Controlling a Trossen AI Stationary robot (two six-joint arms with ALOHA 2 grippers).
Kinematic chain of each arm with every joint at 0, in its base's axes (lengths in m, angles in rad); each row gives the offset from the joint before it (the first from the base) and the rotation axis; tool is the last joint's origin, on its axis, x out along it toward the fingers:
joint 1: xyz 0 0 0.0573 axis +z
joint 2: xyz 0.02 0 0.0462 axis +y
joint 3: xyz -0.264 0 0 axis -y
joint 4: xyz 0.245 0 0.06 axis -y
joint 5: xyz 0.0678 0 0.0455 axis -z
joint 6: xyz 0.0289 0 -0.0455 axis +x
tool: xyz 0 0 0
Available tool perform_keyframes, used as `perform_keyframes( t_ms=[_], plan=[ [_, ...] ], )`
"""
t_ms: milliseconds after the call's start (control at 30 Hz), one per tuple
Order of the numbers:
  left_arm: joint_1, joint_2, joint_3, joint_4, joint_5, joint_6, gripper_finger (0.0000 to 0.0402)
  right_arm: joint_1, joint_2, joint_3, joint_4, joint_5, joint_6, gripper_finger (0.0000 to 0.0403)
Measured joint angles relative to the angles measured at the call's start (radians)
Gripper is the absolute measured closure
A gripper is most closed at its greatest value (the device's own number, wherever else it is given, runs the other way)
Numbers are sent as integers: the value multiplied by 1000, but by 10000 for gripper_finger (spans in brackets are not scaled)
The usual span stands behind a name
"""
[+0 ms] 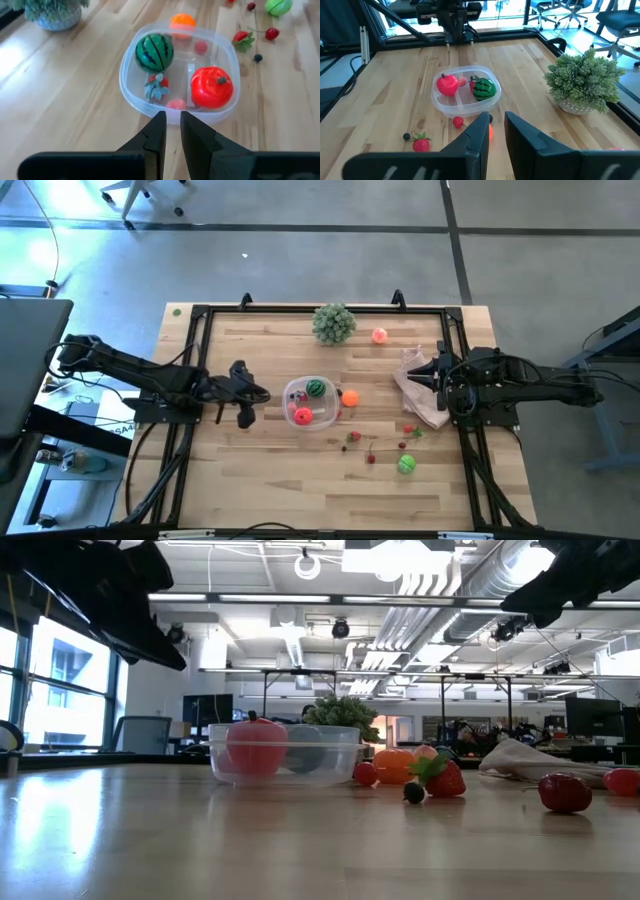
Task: Pick and placing Produce into tupperware
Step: Put the red cherry tomato into the transparent bin
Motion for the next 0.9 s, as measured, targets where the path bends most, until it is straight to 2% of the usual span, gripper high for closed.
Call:
perform_keyframes(
  t_ms=[167,500,800,900],
  plan=[
    [0,-68,0,-3,18,41,355,0,0,0,0,0,0,351],
    [2,-251,-113,93,218,172,355,0,0,0,0,0,5,351],
    [2,-416,-125,7,208,199,355,0,2,0,25,1,162,351],
    [2,-449,-125,-9,184,200,355,0,10,-10,90,38,228,351]
  ],
)
